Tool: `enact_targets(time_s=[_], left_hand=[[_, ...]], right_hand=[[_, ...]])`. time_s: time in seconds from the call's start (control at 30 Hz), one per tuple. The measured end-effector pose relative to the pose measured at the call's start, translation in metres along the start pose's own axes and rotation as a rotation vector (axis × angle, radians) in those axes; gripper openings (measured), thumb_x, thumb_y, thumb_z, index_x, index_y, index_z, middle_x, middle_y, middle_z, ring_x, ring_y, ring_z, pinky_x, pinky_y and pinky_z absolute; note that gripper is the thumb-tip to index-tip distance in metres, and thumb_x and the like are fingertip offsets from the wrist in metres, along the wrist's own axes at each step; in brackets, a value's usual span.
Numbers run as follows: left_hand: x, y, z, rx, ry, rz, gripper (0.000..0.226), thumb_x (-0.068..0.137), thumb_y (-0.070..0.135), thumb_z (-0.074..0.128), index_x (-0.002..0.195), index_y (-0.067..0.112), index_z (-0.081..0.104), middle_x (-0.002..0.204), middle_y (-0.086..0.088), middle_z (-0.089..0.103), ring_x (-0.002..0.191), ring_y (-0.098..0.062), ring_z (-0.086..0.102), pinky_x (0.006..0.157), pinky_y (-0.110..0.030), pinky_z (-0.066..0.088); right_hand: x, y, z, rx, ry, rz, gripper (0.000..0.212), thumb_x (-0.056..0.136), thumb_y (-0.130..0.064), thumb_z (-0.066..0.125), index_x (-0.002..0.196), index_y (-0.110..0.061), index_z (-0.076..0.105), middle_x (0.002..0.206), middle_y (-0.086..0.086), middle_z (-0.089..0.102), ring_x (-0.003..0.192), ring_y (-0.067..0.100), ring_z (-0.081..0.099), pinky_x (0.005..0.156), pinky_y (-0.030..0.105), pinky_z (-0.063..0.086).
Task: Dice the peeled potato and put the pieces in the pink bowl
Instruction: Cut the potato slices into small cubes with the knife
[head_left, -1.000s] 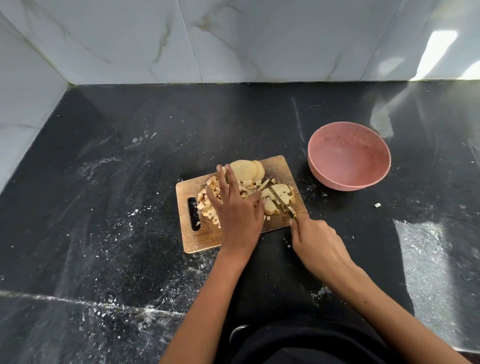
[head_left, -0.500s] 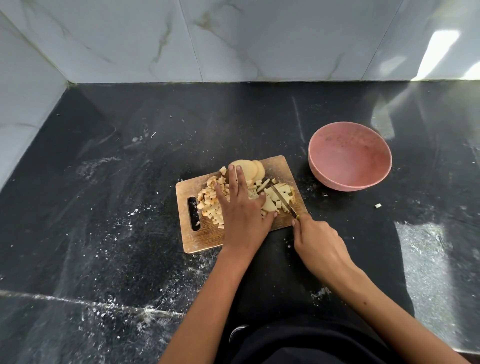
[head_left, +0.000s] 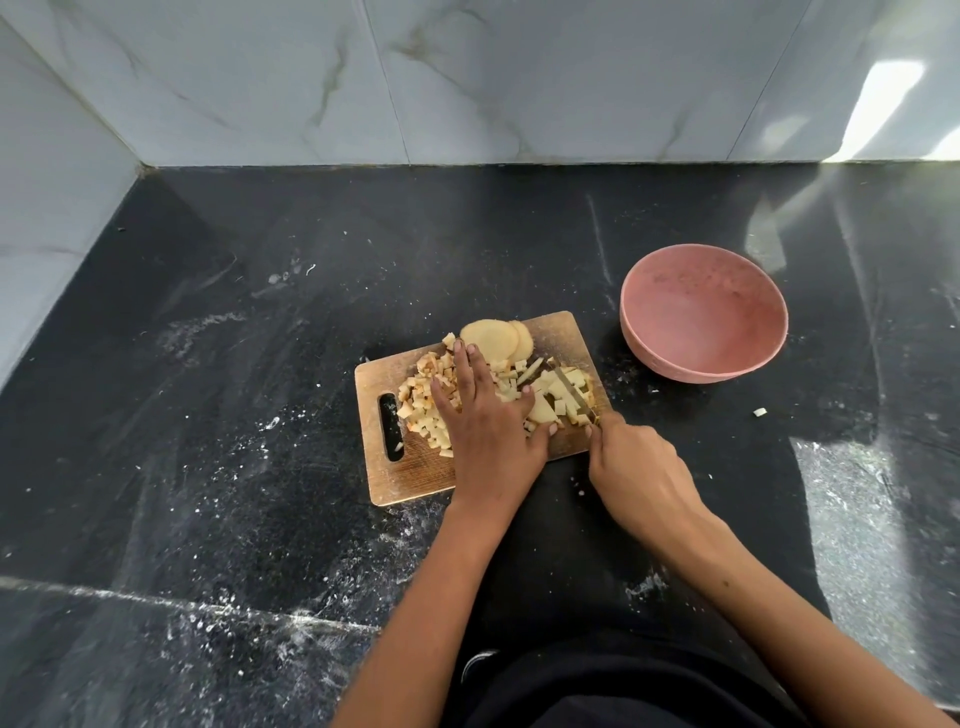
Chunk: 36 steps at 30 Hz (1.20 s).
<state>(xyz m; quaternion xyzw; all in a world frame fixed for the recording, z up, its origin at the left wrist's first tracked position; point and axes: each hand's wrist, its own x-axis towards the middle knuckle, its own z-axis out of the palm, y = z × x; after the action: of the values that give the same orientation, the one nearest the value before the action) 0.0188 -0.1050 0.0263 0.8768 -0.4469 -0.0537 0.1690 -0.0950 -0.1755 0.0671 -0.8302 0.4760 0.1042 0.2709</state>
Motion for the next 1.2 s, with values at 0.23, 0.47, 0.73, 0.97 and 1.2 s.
enact_targets(time_s=[0.23, 0.47, 0.73, 0.97, 1.2], left_hand=[[-0.002, 0.001, 0.002, 0.008, 0.019, -0.009, 0.036, 0.085, 0.040, 0.067, 0.117, 0.024, 0.068, 0.156, -0.026, 0.007, 0.145, -0.036, -0.012, 0.110, -0.054, -0.016], [-0.004, 0.002, 0.003, 0.013, 0.009, -0.030, 0.037, 0.088, 0.041, 0.063, 0.122, 0.026, 0.065, 0.157, -0.025, 0.006, 0.145, -0.035, -0.017, 0.108, -0.051, -0.020], [-0.003, 0.003, 0.003, -0.011, 0.001, -0.049, 0.036, 0.088, 0.041, 0.063, 0.121, 0.027, 0.066, 0.157, -0.024, 0.005, 0.145, -0.034, -0.019, 0.107, -0.051, -0.022], [-0.004, 0.001, 0.004, -0.025, -0.003, -0.038, 0.037, 0.089, 0.041, 0.062, 0.122, 0.026, 0.066, 0.157, -0.025, 0.005, 0.144, -0.036, -0.018, 0.107, -0.052, -0.021], [-0.007, 0.000, 0.009, -0.012, 0.051, -0.029, 0.032, 0.087, 0.035, 0.066, 0.116, 0.023, 0.069, 0.155, -0.029, 0.011, 0.144, -0.036, -0.015, 0.110, -0.057, -0.011]], right_hand=[[-0.006, -0.008, 0.003, 0.057, -0.036, -0.027, 0.018, 0.102, -0.029, 0.032, 0.092, -0.017, 0.039, 0.101, 0.012, 0.059, 0.092, 0.033, 0.059, 0.068, 0.033, 0.037], [0.000, -0.012, 0.005, -0.002, -0.037, -0.025, 0.025, 0.102, -0.027, 0.033, 0.108, -0.010, 0.051, 0.108, 0.014, 0.061, 0.098, 0.034, 0.059, 0.069, 0.033, 0.036], [-0.004, -0.013, -0.003, -0.071, -0.122, 0.011, 0.018, 0.099, -0.017, 0.038, 0.110, -0.009, 0.050, 0.107, 0.011, 0.058, 0.096, 0.030, 0.060, 0.069, 0.034, 0.040], [-0.022, 0.000, -0.005, -0.055, -0.128, 0.004, 0.028, 0.103, -0.030, 0.030, 0.112, -0.010, 0.048, 0.105, 0.013, 0.059, 0.094, 0.030, 0.060, 0.069, 0.035, 0.042], [-0.011, -0.010, 0.002, 0.110, -0.066, -0.019, 0.022, 0.102, -0.032, 0.032, 0.093, -0.016, 0.045, 0.102, 0.013, 0.060, 0.092, 0.032, 0.057, 0.071, 0.036, 0.042]])
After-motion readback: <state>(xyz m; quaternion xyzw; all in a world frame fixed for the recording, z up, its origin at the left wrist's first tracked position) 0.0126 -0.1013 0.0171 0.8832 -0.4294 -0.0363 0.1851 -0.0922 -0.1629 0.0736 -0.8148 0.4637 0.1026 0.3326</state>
